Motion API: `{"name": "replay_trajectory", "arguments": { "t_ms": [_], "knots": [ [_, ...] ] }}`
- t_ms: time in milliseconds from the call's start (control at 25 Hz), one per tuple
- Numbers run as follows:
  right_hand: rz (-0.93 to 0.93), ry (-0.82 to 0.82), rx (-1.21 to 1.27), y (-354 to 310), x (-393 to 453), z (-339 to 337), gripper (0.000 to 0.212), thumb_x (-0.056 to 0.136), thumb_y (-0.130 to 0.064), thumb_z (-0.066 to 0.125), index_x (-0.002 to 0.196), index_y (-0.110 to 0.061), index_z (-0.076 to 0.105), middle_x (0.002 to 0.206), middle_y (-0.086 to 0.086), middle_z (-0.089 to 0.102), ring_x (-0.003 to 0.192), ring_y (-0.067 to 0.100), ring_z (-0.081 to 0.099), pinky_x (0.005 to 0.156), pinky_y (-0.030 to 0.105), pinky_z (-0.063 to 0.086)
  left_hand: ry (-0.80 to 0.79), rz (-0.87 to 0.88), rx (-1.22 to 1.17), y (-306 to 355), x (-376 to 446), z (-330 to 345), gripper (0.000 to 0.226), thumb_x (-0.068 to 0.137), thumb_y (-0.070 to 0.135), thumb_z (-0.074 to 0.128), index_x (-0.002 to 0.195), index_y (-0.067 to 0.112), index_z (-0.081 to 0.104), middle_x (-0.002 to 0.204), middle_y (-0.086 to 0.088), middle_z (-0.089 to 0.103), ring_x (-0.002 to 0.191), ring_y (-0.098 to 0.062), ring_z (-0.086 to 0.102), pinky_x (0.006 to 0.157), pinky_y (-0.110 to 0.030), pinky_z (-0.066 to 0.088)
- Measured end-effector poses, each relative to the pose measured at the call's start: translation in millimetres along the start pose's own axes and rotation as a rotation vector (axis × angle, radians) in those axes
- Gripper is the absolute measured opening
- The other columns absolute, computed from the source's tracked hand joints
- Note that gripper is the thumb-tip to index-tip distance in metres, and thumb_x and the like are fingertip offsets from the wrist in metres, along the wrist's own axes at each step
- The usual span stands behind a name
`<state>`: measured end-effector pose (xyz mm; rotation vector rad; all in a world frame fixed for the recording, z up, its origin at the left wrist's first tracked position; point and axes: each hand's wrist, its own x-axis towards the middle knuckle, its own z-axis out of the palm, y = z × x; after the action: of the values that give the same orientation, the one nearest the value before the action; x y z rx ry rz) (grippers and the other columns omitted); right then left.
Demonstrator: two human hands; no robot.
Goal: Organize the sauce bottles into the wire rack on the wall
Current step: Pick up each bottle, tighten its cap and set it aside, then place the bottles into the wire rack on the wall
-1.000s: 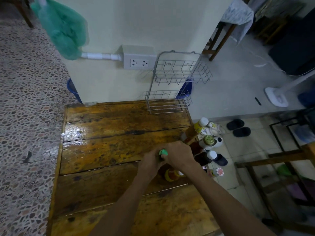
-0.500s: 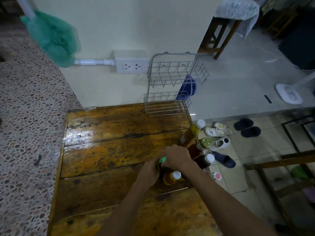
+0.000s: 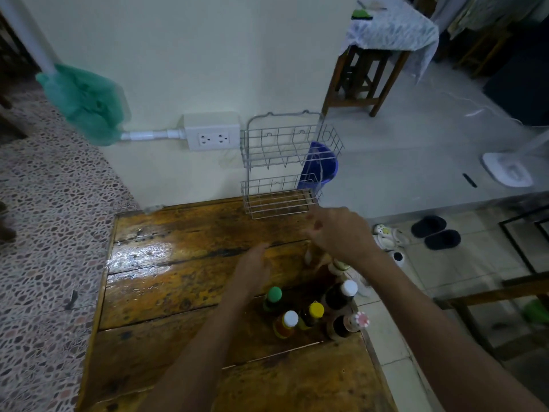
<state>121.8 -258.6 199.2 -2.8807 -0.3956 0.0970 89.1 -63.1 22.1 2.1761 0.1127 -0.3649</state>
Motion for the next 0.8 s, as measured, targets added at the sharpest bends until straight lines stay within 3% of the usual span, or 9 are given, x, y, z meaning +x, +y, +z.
{"name": "replay_trajectory", "arguments": {
  "t_ms": [200, 360, 480, 640, 800],
  "knots": [
    [0.099, -0.018, 0.148, 69.7, 0.4, -0.6, 0.037, 0.089, -0.047, 0.068, 0.121, -0.028, 0.062, 0.102, -0.007, 0.071, 0.084, 0.013, 0.067, 0.075, 0.035, 0.059, -0.064, 0.124, 0.103, 67.6, 36.9, 17.4, 0.049, 0.097, 0.016, 0.065, 0.144, 0.021, 0.053, 0.143, -0.004, 0.059, 0.132, -0.022, 0.055, 0.108, -0.042, 0.049],
    [0.012, -0.147, 0.274, 106.2, 6.3, 27.8, 0.048, 0.084, -0.041, 0.077, 0.126, -0.025, 0.060, 0.108, -0.001, 0.072, 0.086, 0.009, 0.064, 0.083, 0.036, 0.059, -0.196, 0.099, 0.267, 75.2, 54.9, 38.1, 0.051, 0.090, 0.006, 0.067, 0.138, 0.021, 0.058, 0.136, -0.008, 0.064, 0.122, -0.027, 0.061, 0.101, -0.044, 0.053],
    [-0.062, -0.175, 0.299, 118.2, 19.8, 46.9, 0.047, 0.082, -0.034, 0.081, 0.124, -0.023, 0.062, 0.110, 0.001, 0.070, 0.086, 0.009, 0.059, 0.081, 0.033, 0.055, -0.227, 0.088, 0.253, 75.6, 63.9, 52.6, 0.044, 0.089, 0.018, 0.073, 0.131, 0.021, 0.062, 0.131, -0.006, 0.066, 0.118, -0.025, 0.063, 0.098, -0.043, 0.054],
    [-0.114, -0.140, 0.359, 124.7, 35.0, 67.4, 0.036, 0.084, -0.033, 0.079, 0.115, -0.022, 0.066, 0.107, 0.002, 0.072, 0.093, 0.016, 0.067, 0.083, 0.036, 0.056, -0.175, 0.043, 0.140, 87.9, 64.3, 62.9, 0.044, 0.083, 0.034, 0.078, 0.124, 0.026, 0.065, 0.125, 0.000, 0.068, 0.105, -0.016, 0.062, 0.090, -0.036, 0.051],
    [-0.150, -0.077, 0.366, 121.4, 46.4, 57.6, 0.035, 0.082, -0.041, 0.078, 0.110, -0.024, 0.065, 0.101, -0.003, 0.073, 0.088, 0.012, 0.067, 0.081, 0.041, 0.059, -0.153, 0.051, 0.059, 93.4, 58.6, 48.1, 0.052, 0.077, 0.050, 0.082, 0.123, 0.031, 0.066, 0.123, 0.008, 0.070, 0.112, -0.014, 0.064, 0.096, -0.042, 0.055]
  ]
}}
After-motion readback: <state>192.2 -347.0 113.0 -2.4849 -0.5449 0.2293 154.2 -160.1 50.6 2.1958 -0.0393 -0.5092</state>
